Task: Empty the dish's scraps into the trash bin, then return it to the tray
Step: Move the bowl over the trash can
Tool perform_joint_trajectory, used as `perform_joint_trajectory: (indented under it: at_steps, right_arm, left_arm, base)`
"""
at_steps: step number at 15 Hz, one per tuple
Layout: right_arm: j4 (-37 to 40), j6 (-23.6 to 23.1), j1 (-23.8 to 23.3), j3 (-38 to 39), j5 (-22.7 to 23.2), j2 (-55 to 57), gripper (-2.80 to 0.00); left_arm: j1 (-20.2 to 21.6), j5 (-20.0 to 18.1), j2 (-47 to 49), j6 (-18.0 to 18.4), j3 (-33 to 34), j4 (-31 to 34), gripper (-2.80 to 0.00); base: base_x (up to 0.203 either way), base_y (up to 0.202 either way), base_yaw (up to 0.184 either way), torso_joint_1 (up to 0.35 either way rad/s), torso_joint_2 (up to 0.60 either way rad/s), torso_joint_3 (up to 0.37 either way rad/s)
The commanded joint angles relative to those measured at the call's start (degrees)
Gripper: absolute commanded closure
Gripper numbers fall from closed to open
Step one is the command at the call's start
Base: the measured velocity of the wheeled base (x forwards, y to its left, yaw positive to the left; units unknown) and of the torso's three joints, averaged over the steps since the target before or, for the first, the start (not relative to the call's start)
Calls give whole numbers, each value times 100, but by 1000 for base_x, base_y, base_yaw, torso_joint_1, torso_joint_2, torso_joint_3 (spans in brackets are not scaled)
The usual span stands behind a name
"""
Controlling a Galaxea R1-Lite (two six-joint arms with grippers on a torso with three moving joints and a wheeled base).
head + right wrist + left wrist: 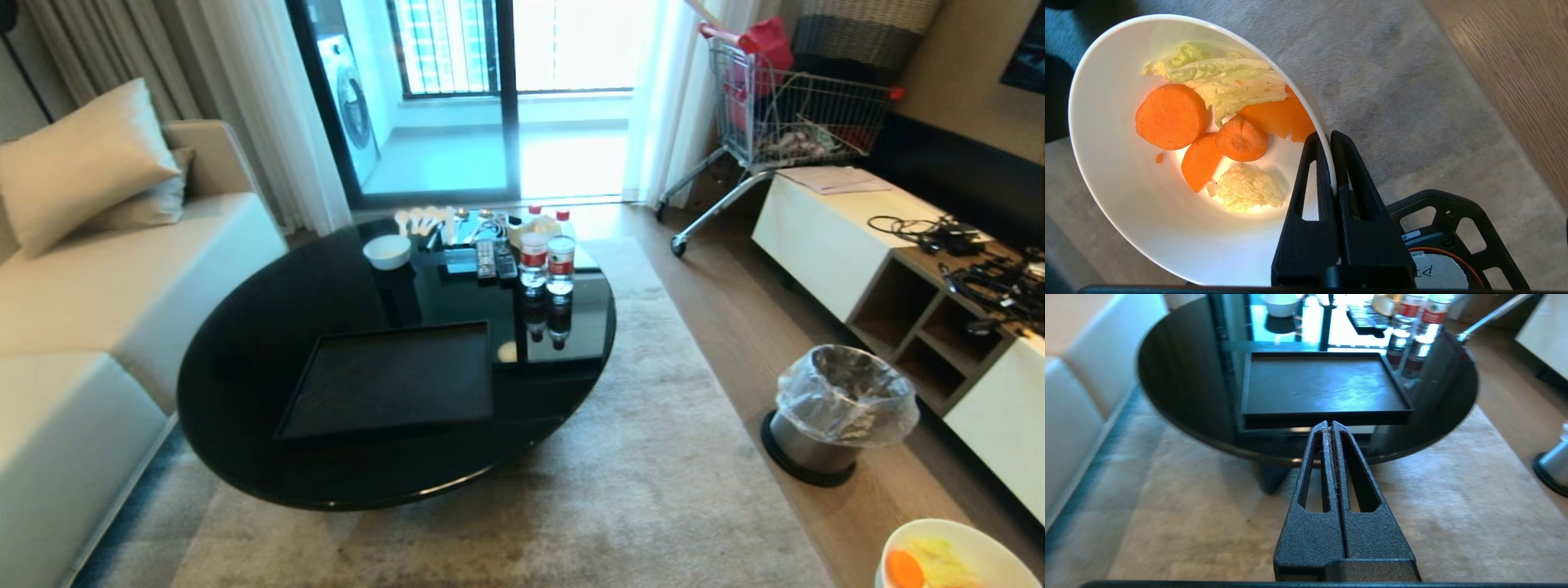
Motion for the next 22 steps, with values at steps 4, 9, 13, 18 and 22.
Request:
perform_joint_trajectory:
  at_steps: [4, 9, 13, 18, 22]
  right_arm:
    - [17, 132, -24, -10, -21, -18, 0]
    - [90, 145, -33, -10, -24, -53, 0]
    - [90, 145, -68, -10, -24, -53, 0]
    - [90, 145, -68, 6, -22, -53, 0]
    - [90, 145, -68, 7, -15, -53, 0]
  left_arm:
    - [0, 3, -2, -5, 0, -4, 0]
    - [0, 3, -2, -5, 0, 5, 0]
    - [0, 3, -2, -5, 0, -4, 0]
    - [0, 3, -2, -5, 0, 4, 0]
    - [0, 3, -2, -5, 0, -1, 0]
  base:
    - [0, 10, -168, 4, 2, 3]
    - [-1, 13, -164, 2, 3, 3]
    - [0, 11, -163, 5, 3, 3]
    - [-1, 3, -44, 0, 1, 1]
    - [0, 0, 0, 0, 0, 0]
